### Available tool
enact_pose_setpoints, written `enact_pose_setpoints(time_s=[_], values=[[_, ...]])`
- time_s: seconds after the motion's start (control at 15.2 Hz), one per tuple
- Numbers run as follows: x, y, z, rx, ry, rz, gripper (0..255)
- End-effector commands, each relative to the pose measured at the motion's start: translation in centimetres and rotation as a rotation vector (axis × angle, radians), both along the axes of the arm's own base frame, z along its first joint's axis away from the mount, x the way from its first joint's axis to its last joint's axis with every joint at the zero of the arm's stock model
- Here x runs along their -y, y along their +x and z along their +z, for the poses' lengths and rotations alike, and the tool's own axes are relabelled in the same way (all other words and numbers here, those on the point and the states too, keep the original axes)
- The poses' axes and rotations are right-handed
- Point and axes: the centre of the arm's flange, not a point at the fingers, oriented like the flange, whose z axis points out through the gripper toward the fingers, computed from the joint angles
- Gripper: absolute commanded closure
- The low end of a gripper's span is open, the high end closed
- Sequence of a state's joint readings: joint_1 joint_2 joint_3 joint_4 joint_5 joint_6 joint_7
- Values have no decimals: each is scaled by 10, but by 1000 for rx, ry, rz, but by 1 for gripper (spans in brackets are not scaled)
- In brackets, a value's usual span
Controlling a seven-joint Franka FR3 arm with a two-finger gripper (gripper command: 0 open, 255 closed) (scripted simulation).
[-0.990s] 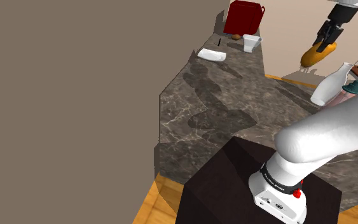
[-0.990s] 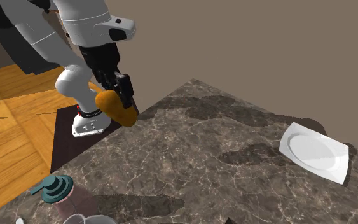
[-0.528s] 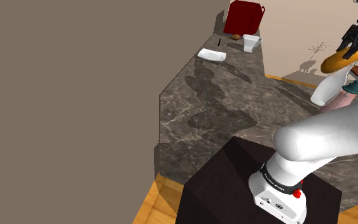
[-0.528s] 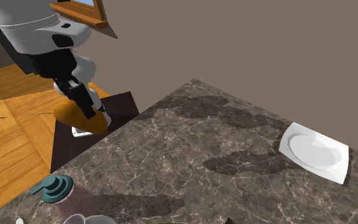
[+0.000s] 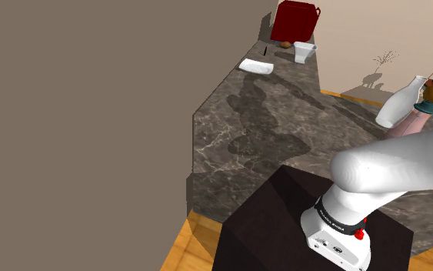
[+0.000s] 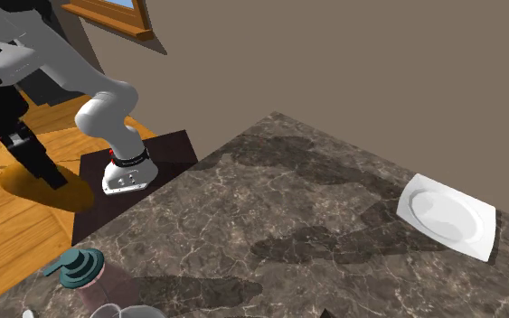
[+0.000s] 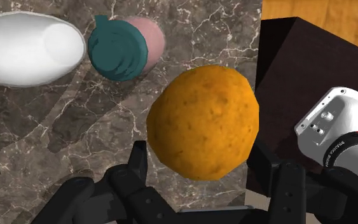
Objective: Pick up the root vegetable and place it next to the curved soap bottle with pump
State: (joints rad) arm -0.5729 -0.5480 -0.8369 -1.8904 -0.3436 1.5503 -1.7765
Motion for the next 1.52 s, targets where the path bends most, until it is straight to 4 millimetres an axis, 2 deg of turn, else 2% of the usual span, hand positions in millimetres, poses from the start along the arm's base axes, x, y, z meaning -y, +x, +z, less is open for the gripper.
enact_pose_setpoints(time_s=[0.0,0.4,1.45], values=[[-1,-26,2,-1,0,1,255],[-2,-109,2,-1,0,1,255],[-2,-109,-83,-1,0,1,255]])
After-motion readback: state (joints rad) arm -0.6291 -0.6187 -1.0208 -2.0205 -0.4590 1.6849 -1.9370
